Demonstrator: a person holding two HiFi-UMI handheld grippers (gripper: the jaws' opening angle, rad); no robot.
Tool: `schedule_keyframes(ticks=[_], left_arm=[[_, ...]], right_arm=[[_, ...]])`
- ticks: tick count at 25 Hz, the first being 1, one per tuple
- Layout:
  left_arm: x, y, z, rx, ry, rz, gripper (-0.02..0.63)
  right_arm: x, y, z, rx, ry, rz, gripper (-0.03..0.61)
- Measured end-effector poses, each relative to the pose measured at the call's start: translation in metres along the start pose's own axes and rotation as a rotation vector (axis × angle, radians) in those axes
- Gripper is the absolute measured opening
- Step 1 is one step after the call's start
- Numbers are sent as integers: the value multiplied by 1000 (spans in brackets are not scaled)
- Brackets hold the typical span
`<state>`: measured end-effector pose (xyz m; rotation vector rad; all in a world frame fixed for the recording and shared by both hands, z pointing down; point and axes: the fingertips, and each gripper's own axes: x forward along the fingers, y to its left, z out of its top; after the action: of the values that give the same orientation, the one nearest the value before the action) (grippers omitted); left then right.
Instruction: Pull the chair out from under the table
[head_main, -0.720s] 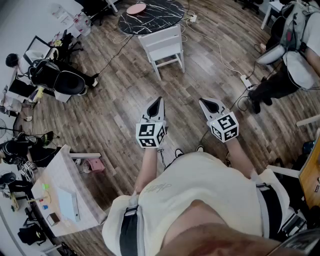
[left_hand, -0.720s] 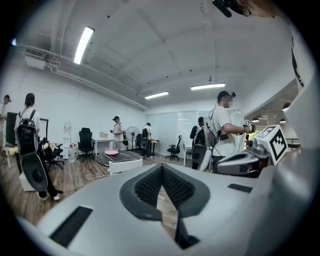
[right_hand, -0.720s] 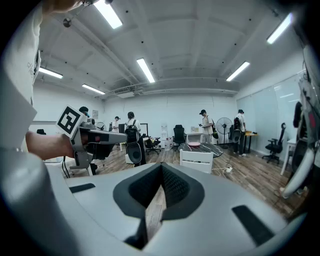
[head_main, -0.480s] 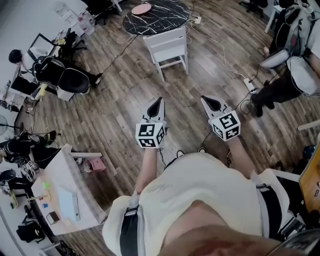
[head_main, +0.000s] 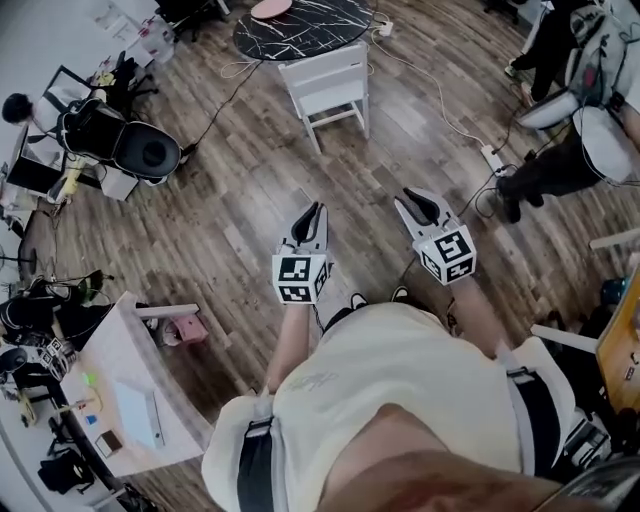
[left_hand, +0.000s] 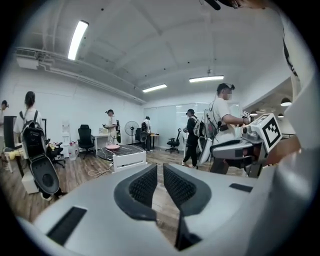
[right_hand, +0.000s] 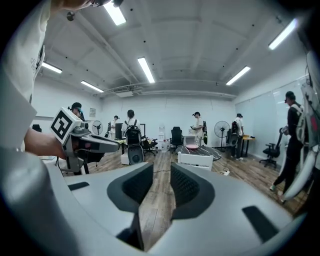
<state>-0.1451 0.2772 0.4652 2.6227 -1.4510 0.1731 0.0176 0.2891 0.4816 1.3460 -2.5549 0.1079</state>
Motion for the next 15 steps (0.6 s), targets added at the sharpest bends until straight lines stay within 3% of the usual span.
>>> schedule_keyframes(ticks=[1,2,3,10,15], left_arm=[[-1,4,-1,-16,-11,8,45],[-1,7,-3,-30,-21,10,162],[-2,9,-3,-38,-31,5,224],[-1,23,-16,-67,-45,-20,224],[24,14,-21,-63,-29,-53,224]], right_arm=[[-1,-1,-2,4,0,-13,122],[-2,-2,-3,11,-2,-27,142],[-4,-2,-4,20,-6,-42,152],[-11,9,-16,20,37,-64,160],[-9,-12,-30,46,76,-71,167]])
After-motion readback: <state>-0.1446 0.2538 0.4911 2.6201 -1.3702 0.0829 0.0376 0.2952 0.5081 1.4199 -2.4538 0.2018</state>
